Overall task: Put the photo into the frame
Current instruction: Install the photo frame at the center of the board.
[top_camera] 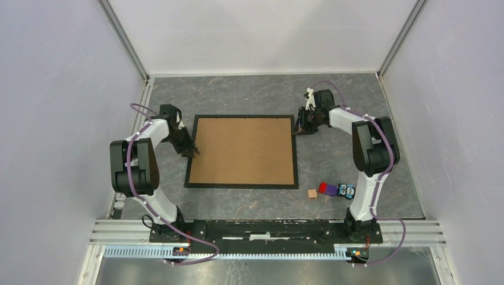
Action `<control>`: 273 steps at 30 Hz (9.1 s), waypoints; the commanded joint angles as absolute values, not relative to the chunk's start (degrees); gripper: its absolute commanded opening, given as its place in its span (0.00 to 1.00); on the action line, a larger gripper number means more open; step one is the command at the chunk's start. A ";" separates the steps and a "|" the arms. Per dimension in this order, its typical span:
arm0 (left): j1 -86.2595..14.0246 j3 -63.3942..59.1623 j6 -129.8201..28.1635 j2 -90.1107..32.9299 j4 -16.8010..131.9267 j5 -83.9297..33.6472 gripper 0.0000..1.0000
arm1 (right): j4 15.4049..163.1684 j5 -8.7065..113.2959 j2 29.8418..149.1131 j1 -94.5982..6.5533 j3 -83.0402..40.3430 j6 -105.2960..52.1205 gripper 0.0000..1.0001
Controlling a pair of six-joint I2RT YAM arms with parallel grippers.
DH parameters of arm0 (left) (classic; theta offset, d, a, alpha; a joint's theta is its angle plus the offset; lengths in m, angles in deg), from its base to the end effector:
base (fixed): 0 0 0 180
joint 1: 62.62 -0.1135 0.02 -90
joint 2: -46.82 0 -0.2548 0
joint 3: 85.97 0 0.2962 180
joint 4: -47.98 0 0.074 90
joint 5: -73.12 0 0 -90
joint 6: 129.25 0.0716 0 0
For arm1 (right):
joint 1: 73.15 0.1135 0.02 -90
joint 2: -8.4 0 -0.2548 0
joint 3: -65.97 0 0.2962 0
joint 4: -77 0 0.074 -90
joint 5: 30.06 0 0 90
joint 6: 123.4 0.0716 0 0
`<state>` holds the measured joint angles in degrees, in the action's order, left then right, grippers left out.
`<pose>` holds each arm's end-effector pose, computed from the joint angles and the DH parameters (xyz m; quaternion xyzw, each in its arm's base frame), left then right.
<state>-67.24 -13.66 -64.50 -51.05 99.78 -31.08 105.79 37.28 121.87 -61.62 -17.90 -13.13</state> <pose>0.3537 0.0110 0.0982 -0.2410 0.9565 -0.1404 0.0855 0.4378 0.1175 0.0816 0.0185 0.9448 0.2550 0.2051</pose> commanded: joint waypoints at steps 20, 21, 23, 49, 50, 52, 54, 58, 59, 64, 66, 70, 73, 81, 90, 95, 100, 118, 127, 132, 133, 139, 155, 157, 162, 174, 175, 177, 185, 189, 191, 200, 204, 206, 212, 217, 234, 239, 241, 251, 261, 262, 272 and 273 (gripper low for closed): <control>-66.47 -13.64 -63.84 -51.05 98.29 -34.35 0.32 | 114.18 61.92 130.54 -53.61 -19.34 -13.17 0.36; -66.49 -13.64 -63.86 -51.01 98.29 -34.46 0.32 | 115.05 62.94 131.84 -52.83 -20.17 -13.68 0.36; -66.26 -13.55 -63.86 -51.01 98.35 -34.52 0.32 | 117.09 64.83 134.30 -51.21 -22.49 -15.19 0.36; -66.17 -14.17 -63.81 -44.47 97.09 -31.21 0.56 | 116.38 67.05 121.13 -49.46 -11.87 -22.13 0.37; -66.17 -14.12 -63.86 -43.52 97.07 -30.77 0.58 | 115.64 66.84 120.33 -50.13 -10.13 -21.87 0.37; -66.20 -13.91 -64.11 -42.21 97.43 -29.47 0.63 | 113.91 65.98 118.26 -51.15 -6.10 -21.41 0.37; -66.17 -13.65 -64.21 -41.43 97.78 -28.04 0.70 | 112.13 63.34 115.73 -51.98 -3.07 -21.24 0.37; -66.20 -12.66 -64.12 -44.01 98.95 -26.36 0.71 | 108.31 51.76 109.80 -55.25 -0.73 -19.70 0.38; -66.22 -12.44 -63.99 -45.19 99.27 -26.29 0.70 | 107.96 49.08 108.95 -56.37 -1.10 -18.94 0.38; -66.22 -11.72 -62.89 -48.67 100.04 -26.42 0.63 | 106.18 39.11 105.72 -60.87 -2.50 -17.05 0.40; -65.97 -11.19 -62.29 -50.10 100.90 -26.62 0.57 | 106.75 37.94 105.70 -61.67 -3.49 -16.95 0.41; -64.97 -11.57 -62.19 -51.73 101.19 -26.85 0.53 | 106.55 36.44 106.38 -63.11 -4.04 -16.57 0.40; -64.14 -11.21 -62.10 -52.70 101.64 -26.97 0.52 | 105.87 36.91 107.08 -63.41 -4.06 -16.35 0.38; -63.47 -11.09 -62.11 -53.12 101.59 -27.68 0.50 | 104.08 35.52 110.88 -63.41 -4.58 -15.63 0.36; -63.41 -11.00 -62.28 -53.29 101.63 -27.69 0.47 | 105.30 38.74 109.97 -64.57 -5.99 -15.97 0.33; -63.40 -11.09 -62.36 -53.19 101.39 -28.17 0.46 | 105.65 38.46 110.07 -65.11 -6.95 -16.21 0.34; -63.41 -11.09 -62.36 -53.03 101.32 -28.29 0.45 | 105.60 37.55 110.77 -65.06 -7.04 -16.40 0.33; -63.34 -11.18 -62.45 -52.94 101.04 -28.92 0.42 | 104.92 39.02 112.36 -65.69 -5.80 -16.57 0.33; -63.32 -11.18 -62.50 -52.82 100.98 -29.01 0.41 | 104.93 38.70 112.81 -65.00 -4.91 -16.98 0.33; -63.35 -11.18 -62.54 -52.74 100.90 -29.23 0.41 | 104.95 38.84 113.07 -64.54 -4.86 -17.12 0.33; -63.30 -11.18 -62.54 -52.72 100.97 -29.27 0.41 | 105.00 38.82 113.16 -64.46 -4.86 -17.14 0.33; -63.32 -11.22 -62.54 -52.61 100.96 -29.33 0.40 | 105.14 39.60 113.54 -64.05 -5.04 -17.13 0.33; -63.32 -11.18 -62.45 -52.85 100.96 -29.67 0.39 | 115.05 57.86 120.23 -60.05 -9.98 -21.27 0.32; -63.37 -11.18 -62.45 -52.85 100.97 -29.69 0.39 | 116.63 59.31 121.61 -59.29 -10.91 -21.76 0.32; -63.33 -11.09 -62.36 -52.85 100.94 -29.88 0.39 | 119.89 65.78 124.49 -56.14 -12.37 -22.56 0.32; -63.36 -11.35 -62.52 -52.35 100.82 -29.79 0.39 | 118.12 47.44 107.95 -56.39 -20.66 -22.08 0.45; -63.32 -11.49 -62.54 -52.13 100.76 -29.79 0.39 | 117.38 47.01 105.61 -56.98 -19.23 -21.72 0.49; -63.28 -11.61 -62.56 -51.89 100.65 -29.72 0.39 | 116.15 46.51 100.59 -58.25 -14.30 -21.15 0.52; -63.34 -11.62 -62.72 -51.77 100.51 -30.17 0.39 | 113.92 37.83 90.17 -59.38 5.45 -20.66 0.46; -63.34 -11.62 -62.72 -51.87 100.53 -30.16 0.39 | 111.17 34.91 87.01 -59.52 12.30 -19.05 0.45; -63.39 -11.70 -62.72 -51.85 100.46 -30.15 0.39 | 110.27 33.65 86.36 -59.50 14.43 -18.66 0.43; -63.32 -11.77 -62.63 -51.71 100.46 -29.97 0.39 | 107.98 33.75 86.95 -60.06 17.97 -17.91 0.38; -63.34 -11.88 -62.63 -51.64 100.54 -29.82 0.39 | 106.67 33.58 87.83 -60.10 18.40 -17.74 0.37; -63.38 -11.80 -62.63 -51.62 100.48 -29.85 0.39 | 106.98 34.37 88.74 -60.09 18.34 -18.12 0.37; -63.30 -11.82 -62.63 -51.64 100.52 -29.91 0.39 | 106.27 36.62 89.91 -60.09 19.10 -18.22 0.36; -63.26 -11.79 -62.63 -51.75 100.50 -30.29 0.39 | 105.60 37.34 90.46 -60.03 19.65 -17.75 0.35; -63.34 -11.79 -62.45 -51.67 100.50 -30.59 0.38 | 106.18 48.30 97.03 -57.77 20.46 -18.59 0.33; -61.34 -11.79 -62.37 -51.90 100.47 -30.82 0.38 | 108.39 55.50 99.70 -54.64 18.93 -18.81 0.32; -61.32 -11.79 -62.36 -51.89 100.52 -30.76 0.38 | 109.12 58.11 100.88 -52.98 18.53 -18.26 0.32; -61.06 -11.71 -62.36 -51.88 100.52 -31.09 0.38 | 110.70 66.79 104.86 -46.01 16.03 -14.53 0.32; -60.86 -11.79 -62.36 -50.70 100.53 -30.63 0.38 | 112.35 55.41 100.30 -46.06 5.19 -18.33 0.39; -60.87 -11.72 -62.36 -50.56 100.53 -30.57 0.38 | 112.97 54.99 98.83 -46.40 3.79 -18.72 0.40; -60.86 -12.80 -62.54 -45.29 99.85 -28.24 0.51 | 118.23 52.34 88.76 -48.08 2.97 -19.81 0.56; -60.89 -12.91 -62.62 -44.22 99.72 -27.81 0.54 | 118.07 52.82 87.51 -48.23 4.03 -19.36 0.58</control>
<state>-61.21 -12.70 -64.40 -49.63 101.23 -27.27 118.76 52.84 92.25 -47.94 2.04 -19.03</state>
